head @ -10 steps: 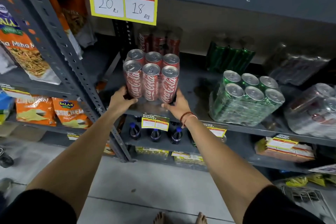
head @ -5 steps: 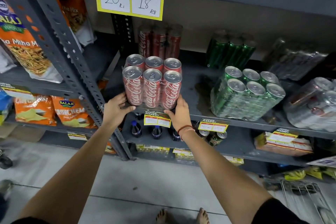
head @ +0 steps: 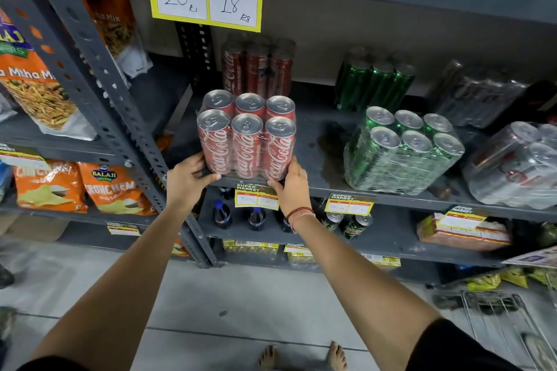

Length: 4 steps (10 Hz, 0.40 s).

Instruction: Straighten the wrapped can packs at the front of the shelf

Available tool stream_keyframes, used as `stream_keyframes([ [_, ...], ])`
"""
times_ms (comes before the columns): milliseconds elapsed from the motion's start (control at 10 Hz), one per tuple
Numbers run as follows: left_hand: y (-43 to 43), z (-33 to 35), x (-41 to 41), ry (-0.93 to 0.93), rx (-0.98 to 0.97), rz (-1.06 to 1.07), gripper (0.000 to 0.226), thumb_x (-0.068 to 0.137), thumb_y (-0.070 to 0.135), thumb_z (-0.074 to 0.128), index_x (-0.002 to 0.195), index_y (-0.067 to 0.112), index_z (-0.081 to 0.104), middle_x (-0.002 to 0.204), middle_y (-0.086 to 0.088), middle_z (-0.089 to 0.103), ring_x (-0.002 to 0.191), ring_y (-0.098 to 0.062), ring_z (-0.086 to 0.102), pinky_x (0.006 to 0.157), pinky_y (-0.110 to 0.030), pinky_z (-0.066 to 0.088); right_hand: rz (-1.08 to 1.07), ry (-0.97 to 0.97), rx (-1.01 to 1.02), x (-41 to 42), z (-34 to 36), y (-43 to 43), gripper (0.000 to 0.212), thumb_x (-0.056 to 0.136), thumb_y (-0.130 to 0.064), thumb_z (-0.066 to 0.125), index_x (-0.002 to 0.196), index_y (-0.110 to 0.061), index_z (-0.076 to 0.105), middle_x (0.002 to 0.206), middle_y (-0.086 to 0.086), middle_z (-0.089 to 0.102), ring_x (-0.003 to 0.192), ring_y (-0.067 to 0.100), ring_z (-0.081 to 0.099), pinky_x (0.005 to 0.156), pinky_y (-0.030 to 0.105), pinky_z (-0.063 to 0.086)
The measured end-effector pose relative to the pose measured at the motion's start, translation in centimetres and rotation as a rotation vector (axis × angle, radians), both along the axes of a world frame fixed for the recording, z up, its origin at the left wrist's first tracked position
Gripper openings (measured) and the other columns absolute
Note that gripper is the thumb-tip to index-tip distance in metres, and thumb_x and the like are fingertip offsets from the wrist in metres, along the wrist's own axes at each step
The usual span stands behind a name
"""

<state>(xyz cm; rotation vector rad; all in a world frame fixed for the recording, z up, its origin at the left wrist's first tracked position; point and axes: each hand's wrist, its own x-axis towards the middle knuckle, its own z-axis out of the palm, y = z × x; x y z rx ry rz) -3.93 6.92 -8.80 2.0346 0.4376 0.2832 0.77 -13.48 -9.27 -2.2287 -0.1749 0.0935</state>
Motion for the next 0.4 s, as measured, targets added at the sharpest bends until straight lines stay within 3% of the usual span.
stream_keyframes([
  [200, -1.4, 0.9, -0.3, 0.016, 0.081, 0.062, 0.053, 0.075, 0.008, 0.074, 0.124, 0.004, 0.055, 0.120, -0.013, 0.066, 0.106, -0.014, 0.060, 0.096, -0.031, 0.047, 0.017, 0.020, -0.068, 0.3, 1.1, -0.4, 0.064, 0.079, -0.011, 0.070, 0.134, 0.000, 0.037, 0.130, 0.021, 0.051, 0.124, 0.035, 0.044, 0.108, 0.042, 0.037],
  [300, -2.4, 1.2, -0.3, 0.113, 0.224, 0.062, 0.038, 0.077, 0.019, 0.070, 0.110, 0.005, 0.059, 0.109, -0.012, 0.070, 0.104, -0.030, 0.063, 0.083, -0.035, 0.048, 0.087, -0.051, -0.182, -0.2, 3.2, -1.7, 0.046, 0.082, -0.020, 0.068, 0.120, -0.001, 0.051, 0.119, 0.021, 0.057, 0.114, 0.035, 0.051, 0.097, 0.040, 0.043],
  [400, -3.3, 3.1, 0.2, 0.412, 0.310, -0.052, 0.055, 0.075, 0.041, 0.070, 0.117, 0.008, 0.056, 0.115, -0.013, 0.064, 0.105, -0.035, 0.059, 0.088, -0.042, 0.048, 0.087, -0.192, -0.203, -1.0, 7.4, -3.9, 0.028, 0.085, -0.025, 0.064, 0.104, -0.004, 0.064, 0.106, 0.018, 0.069, 0.097, 0.034, 0.064, 0.087, 0.043, 0.053],
])
